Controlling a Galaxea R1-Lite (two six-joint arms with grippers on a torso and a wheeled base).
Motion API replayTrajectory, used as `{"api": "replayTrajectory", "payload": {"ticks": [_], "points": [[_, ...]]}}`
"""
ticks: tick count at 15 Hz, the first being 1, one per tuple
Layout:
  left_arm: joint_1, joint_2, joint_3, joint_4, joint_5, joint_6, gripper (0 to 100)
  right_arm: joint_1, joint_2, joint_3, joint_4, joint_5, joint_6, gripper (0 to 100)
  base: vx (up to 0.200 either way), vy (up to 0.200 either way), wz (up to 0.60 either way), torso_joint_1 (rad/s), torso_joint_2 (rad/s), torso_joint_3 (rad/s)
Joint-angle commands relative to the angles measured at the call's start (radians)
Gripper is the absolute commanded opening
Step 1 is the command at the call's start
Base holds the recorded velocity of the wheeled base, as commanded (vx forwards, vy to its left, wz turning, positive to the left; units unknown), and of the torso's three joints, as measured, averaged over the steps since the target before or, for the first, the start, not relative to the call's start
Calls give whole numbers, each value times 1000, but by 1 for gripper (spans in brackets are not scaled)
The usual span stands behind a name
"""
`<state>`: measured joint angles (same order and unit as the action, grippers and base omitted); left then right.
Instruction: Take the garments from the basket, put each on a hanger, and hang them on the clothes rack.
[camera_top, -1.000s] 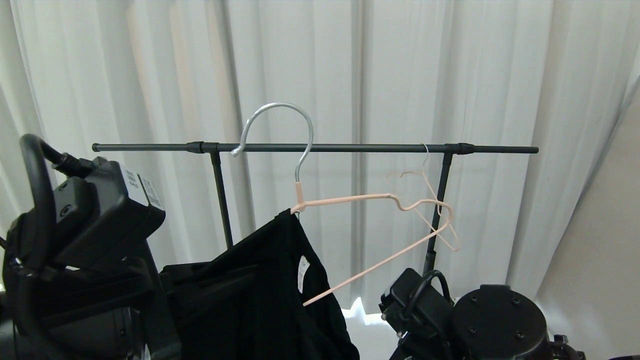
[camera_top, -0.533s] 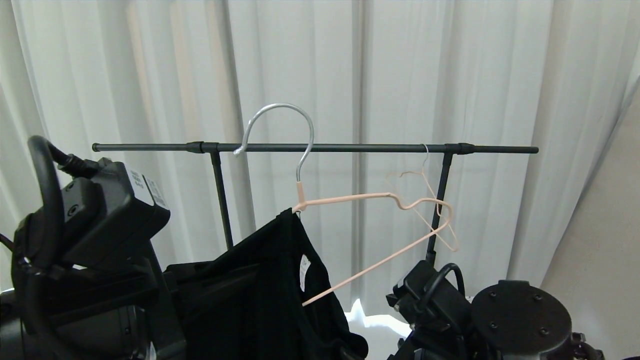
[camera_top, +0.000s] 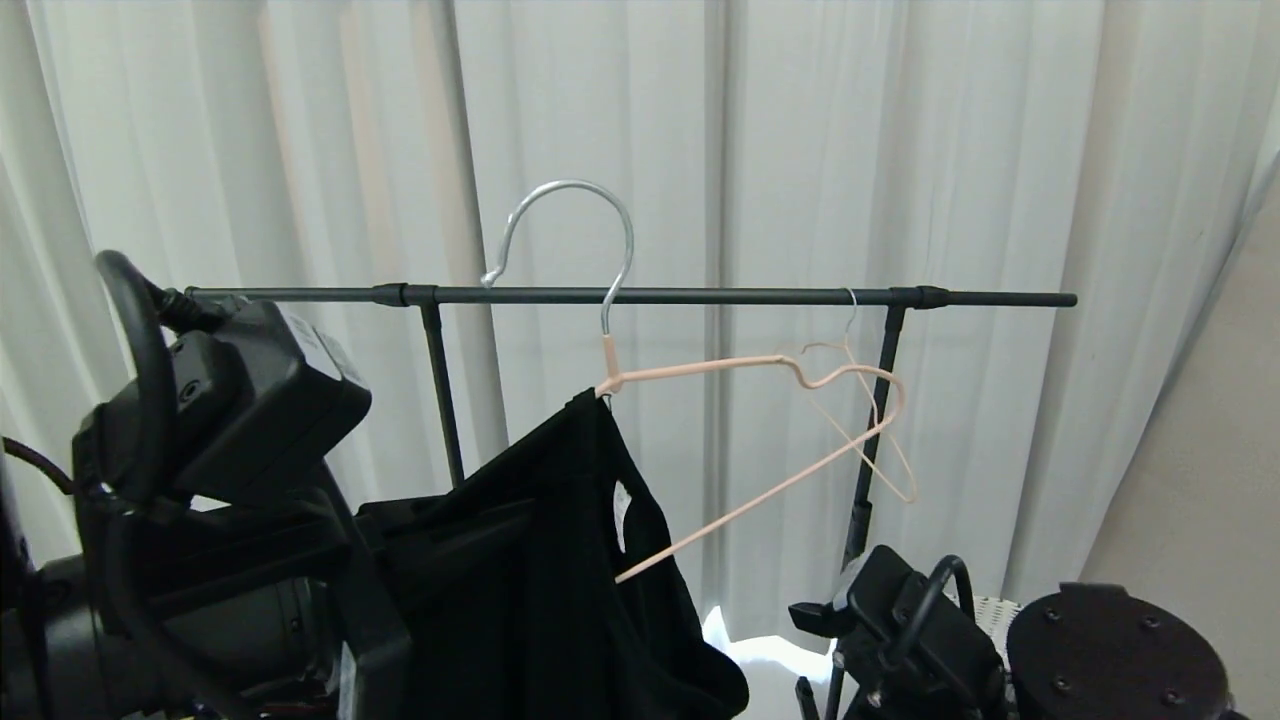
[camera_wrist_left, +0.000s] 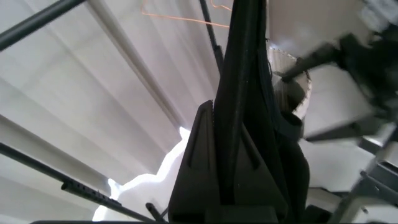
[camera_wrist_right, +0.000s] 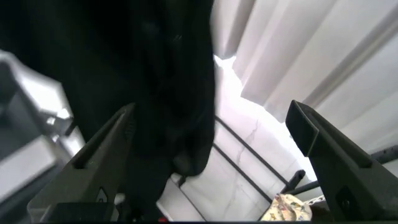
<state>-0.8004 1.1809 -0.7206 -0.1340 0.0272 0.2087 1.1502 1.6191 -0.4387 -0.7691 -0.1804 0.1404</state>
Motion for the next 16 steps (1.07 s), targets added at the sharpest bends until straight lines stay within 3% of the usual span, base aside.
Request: {"api": "replayTrajectory", "payload": {"ticks": [1,5,10,16], "points": [[3,33,0,-9,7,0,0,2,-53,34,1,18,-7,100,0,0,0,0,0,0],[1,19,0,-9,5,0,0,-41,-41,2,-1,15,1,100,0,0,0,0,0,0],[-10,8,-5,-9,5,4,0,-90,70,-118,-21,15,28,100,0,0,0,0,0,0],[-22,2,-3,-9,5,1,0,-87,127,-90,-59,10,27,100,0,0,0,0,0,0]]}}
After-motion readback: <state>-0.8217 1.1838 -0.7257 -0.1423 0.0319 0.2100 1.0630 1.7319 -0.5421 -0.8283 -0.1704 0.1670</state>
